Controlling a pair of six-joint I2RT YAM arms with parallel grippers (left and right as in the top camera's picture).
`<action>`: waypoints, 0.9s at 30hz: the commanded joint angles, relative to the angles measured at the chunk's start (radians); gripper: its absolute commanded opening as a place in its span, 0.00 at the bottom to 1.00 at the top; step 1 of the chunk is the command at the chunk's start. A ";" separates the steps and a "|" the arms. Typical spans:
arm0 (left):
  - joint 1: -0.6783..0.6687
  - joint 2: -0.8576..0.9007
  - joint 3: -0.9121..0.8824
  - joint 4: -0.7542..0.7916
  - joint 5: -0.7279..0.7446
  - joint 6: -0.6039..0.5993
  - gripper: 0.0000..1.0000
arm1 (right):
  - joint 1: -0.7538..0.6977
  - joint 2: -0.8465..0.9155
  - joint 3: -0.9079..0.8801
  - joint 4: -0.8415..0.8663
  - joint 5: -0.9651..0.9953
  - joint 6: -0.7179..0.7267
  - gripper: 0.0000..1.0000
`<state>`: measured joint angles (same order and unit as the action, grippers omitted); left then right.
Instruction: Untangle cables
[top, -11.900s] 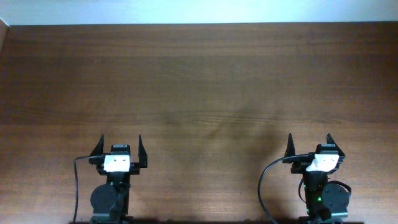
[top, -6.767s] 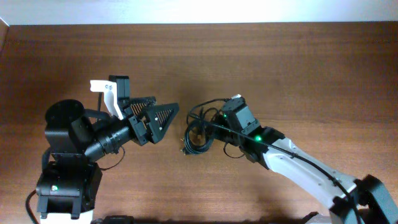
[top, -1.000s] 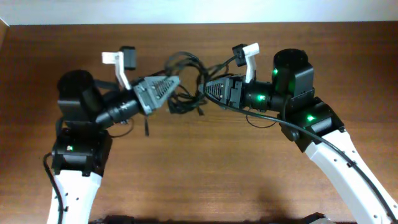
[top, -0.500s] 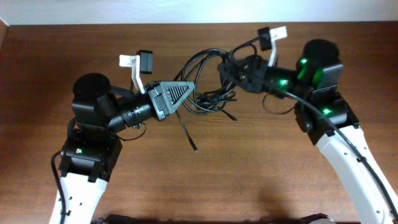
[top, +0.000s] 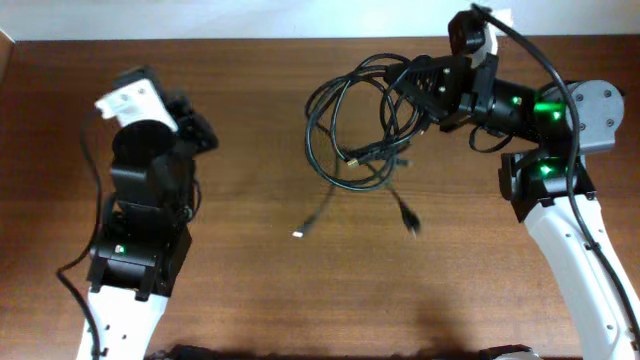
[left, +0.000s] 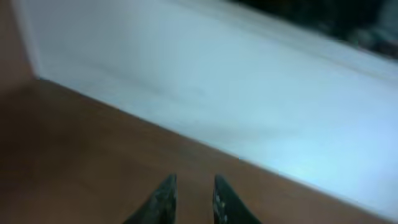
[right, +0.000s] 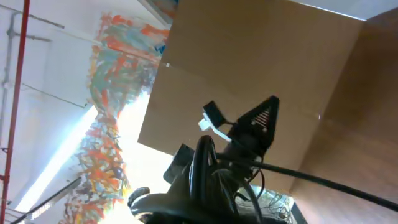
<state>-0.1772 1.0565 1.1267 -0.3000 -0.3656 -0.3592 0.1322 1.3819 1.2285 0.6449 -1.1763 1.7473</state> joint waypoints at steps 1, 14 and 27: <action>0.002 -0.008 -0.002 -0.001 0.006 0.017 0.37 | -0.003 -0.021 0.029 0.011 -0.002 0.014 0.04; 0.001 -0.013 -0.002 0.172 1.291 -0.040 0.73 | 0.019 0.100 0.029 0.000 -0.205 -0.330 0.04; 0.002 -0.006 -0.002 0.149 1.339 -0.039 0.42 | 0.215 0.100 0.034 -0.001 -0.016 -0.325 0.04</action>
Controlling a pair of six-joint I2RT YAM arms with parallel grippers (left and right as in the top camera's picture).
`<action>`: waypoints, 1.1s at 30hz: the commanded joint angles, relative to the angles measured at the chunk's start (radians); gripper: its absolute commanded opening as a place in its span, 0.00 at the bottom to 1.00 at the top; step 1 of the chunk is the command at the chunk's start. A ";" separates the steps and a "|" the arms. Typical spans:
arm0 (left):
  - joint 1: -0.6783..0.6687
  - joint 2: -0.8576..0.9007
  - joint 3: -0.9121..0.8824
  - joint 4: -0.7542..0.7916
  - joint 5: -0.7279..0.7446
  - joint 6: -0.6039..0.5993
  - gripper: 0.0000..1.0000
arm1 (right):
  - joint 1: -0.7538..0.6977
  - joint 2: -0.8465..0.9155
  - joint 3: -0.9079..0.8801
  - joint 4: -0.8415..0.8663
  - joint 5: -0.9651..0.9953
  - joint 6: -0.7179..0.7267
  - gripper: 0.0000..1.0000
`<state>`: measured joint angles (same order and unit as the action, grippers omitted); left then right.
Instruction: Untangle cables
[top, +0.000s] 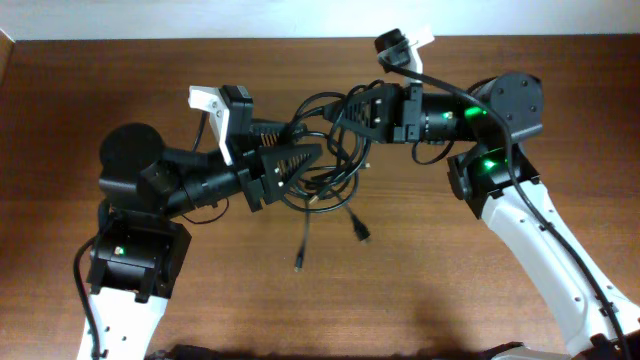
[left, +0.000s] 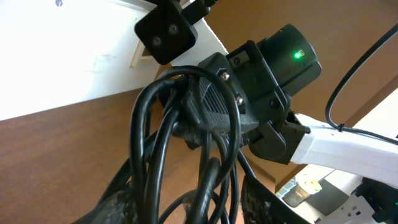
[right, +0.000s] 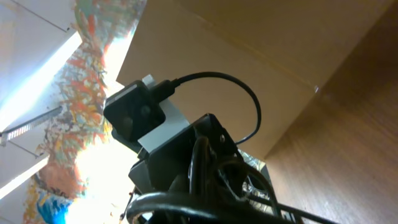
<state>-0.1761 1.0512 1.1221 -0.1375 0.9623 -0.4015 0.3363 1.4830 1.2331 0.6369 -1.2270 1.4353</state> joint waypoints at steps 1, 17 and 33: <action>0.000 0.000 0.003 -0.020 0.010 0.003 0.31 | 0.010 -0.001 0.029 0.008 0.035 -0.013 0.04; 0.547 -0.001 0.003 -0.038 0.014 0.002 0.00 | -0.110 -0.001 0.029 -0.013 -0.229 0.073 0.04; 0.853 -0.004 0.039 0.243 0.030 -0.269 0.02 | -0.518 -0.001 0.029 -0.011 -0.228 0.061 0.47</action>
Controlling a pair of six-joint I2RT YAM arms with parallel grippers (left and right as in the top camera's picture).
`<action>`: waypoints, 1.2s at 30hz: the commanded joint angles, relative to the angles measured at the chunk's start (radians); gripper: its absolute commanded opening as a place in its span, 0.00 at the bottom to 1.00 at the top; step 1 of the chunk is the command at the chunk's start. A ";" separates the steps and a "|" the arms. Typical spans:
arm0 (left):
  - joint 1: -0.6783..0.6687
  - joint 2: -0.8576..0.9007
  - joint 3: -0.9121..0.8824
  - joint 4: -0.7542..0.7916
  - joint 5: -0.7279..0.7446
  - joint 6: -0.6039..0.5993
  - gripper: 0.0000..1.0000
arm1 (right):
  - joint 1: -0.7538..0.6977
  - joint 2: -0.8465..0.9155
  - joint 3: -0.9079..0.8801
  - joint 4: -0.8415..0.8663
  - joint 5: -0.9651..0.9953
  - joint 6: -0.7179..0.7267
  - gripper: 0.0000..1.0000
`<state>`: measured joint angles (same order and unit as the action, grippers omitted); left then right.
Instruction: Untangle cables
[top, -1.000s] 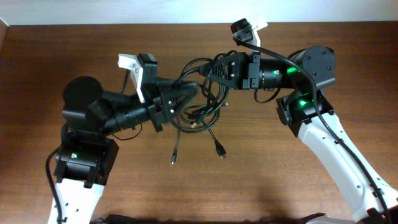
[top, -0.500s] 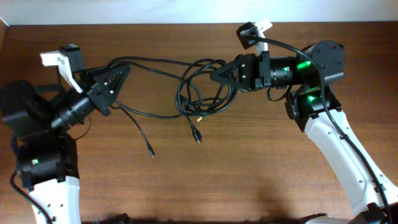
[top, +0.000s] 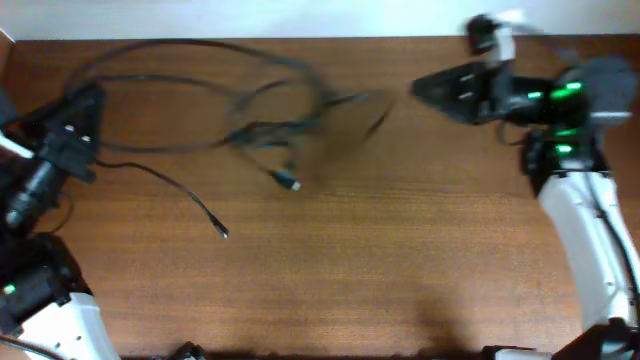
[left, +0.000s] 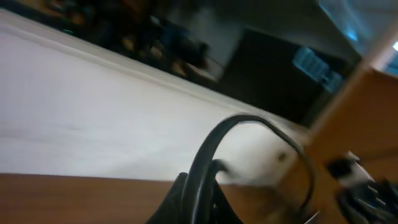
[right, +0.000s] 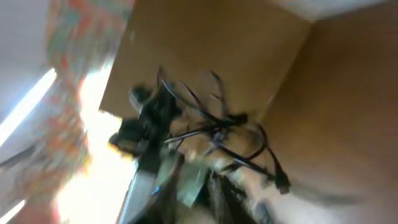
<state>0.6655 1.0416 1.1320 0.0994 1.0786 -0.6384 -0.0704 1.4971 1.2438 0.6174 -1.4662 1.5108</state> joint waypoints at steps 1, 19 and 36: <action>0.011 0.003 0.029 0.006 -0.078 -0.032 0.02 | -0.146 -0.015 0.019 0.008 0.011 -0.032 0.56; -0.467 0.000 0.029 0.564 0.232 -0.393 0.12 | 0.312 -0.015 0.018 -0.045 -0.042 -0.080 0.67; -0.476 -0.001 0.029 0.315 0.019 -0.861 0.00 | 0.345 0.081 0.011 -0.145 -0.035 -0.599 0.66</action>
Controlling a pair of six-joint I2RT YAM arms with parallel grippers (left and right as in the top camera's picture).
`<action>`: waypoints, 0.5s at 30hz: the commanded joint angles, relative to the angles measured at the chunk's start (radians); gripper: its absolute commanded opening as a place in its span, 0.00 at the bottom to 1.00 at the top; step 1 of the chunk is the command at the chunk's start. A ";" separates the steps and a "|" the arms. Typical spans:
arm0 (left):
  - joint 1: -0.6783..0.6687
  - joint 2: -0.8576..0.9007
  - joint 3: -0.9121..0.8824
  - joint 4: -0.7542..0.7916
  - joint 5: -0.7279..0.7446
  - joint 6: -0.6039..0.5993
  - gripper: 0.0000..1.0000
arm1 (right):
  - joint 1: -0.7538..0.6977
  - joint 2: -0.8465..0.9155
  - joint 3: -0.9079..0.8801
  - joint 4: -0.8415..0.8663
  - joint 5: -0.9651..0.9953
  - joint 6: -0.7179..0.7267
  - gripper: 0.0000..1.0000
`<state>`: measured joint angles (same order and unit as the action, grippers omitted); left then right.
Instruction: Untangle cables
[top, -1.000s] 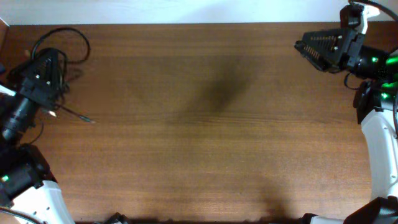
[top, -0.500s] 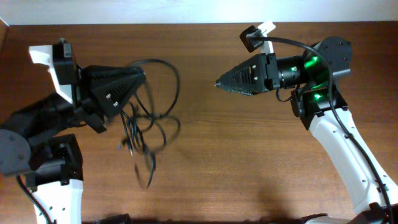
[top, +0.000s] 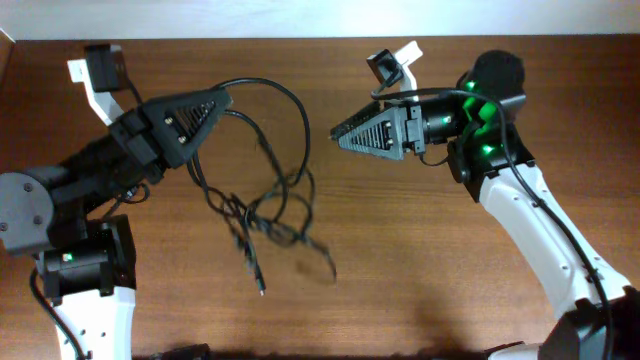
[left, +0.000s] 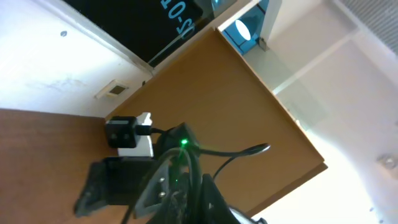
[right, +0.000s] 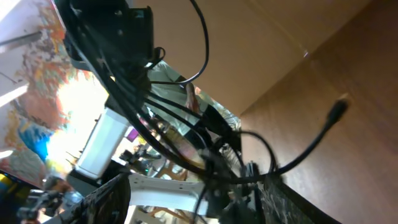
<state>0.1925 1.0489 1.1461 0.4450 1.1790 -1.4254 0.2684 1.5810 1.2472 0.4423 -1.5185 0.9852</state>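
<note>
A tangle of black cables (top: 270, 215) hangs in loops from my left gripper (top: 222, 97), which is raised over the left middle of the table and shut on the strands. One plug end (top: 260, 288) dangles lowest. In the left wrist view the cable (left: 194, 174) runs up between the shut fingers of the left gripper (left: 189, 199). My right gripper (top: 338, 134) points left toward the tangle, a short way to its right. In the right wrist view its fingers (right: 102, 199) stand wide apart, open; the cables (right: 205, 155) and a plug (right: 337, 109) hang ahead of them, not gripped.
The brown wooden table (top: 450, 290) carries nothing else. A white wall strip (top: 300, 20) runs along its far edge. The left arm's base (top: 85, 265) stands at the left front, and the right arm (top: 530, 230) reaches in from the right.
The left gripper, then far left with the cables stretched across the table's back, now holds them raised nearer the middle. The right gripper has come left from the right side toward them.
First the right gripper held the tangle up at the right, with the left arm away at the left. Then both grippers were on the bundle at mid-table. After that the left gripper had it at the far left, the right apart. Now only the left holds it.
</note>
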 joint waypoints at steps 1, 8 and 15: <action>-0.003 -0.008 0.014 -0.056 -0.106 -0.074 0.00 | 0.006 -0.003 0.008 0.046 0.025 -0.099 0.66; -0.106 -0.002 0.014 -0.091 -0.275 -0.104 0.02 | 0.019 0.004 0.008 0.018 0.147 -0.385 0.73; -0.105 0.014 0.014 -0.088 -0.249 -0.094 0.03 | 0.042 -0.002 0.009 -0.725 0.840 -0.592 0.75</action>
<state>0.0906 1.0573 1.1465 0.3473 0.9447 -1.5154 0.2840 1.5875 1.2537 -0.2523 -0.8600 0.4686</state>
